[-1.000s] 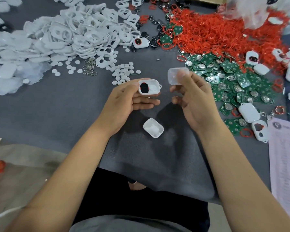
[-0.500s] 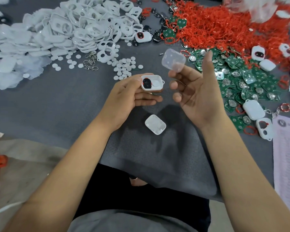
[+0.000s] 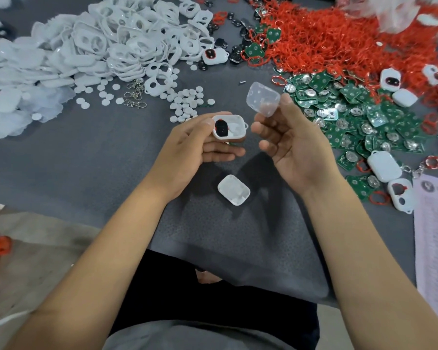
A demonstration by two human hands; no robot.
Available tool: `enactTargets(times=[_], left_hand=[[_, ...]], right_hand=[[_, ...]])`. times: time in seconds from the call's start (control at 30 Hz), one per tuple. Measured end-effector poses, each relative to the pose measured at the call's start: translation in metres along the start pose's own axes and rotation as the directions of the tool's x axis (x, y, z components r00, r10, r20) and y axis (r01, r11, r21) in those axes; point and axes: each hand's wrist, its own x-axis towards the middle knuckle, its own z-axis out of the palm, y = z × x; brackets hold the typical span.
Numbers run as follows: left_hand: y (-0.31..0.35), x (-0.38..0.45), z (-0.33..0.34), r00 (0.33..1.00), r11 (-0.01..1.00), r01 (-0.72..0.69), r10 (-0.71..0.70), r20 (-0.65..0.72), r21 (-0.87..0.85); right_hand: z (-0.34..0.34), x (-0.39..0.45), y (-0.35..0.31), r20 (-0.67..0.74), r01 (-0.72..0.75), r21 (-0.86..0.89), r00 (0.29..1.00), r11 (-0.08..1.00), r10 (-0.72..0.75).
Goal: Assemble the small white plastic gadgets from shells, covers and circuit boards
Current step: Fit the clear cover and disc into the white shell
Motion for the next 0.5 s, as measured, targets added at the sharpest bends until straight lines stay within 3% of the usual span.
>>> enactTargets(times=[0.33, 0.5], left_hand=[[0.0019, -0.0013, 0.0015, 1.0, 1.0, 0.004, -0.004, -0.008, 0.011], [0.003, -0.0019, 0.0023, 1.0, 0.999, 0.007, -0.006, -0.015, 0.033]], right_hand=[[-0.0026, 0.0037, 0.0004, -0.011, -0.049, 0.139, 0.999, 0.989, 0.051], [-0.0058, 0.0057, 0.0046, -0.005, 0.014, 0.147, 1.0, 0.989, -0.013]])
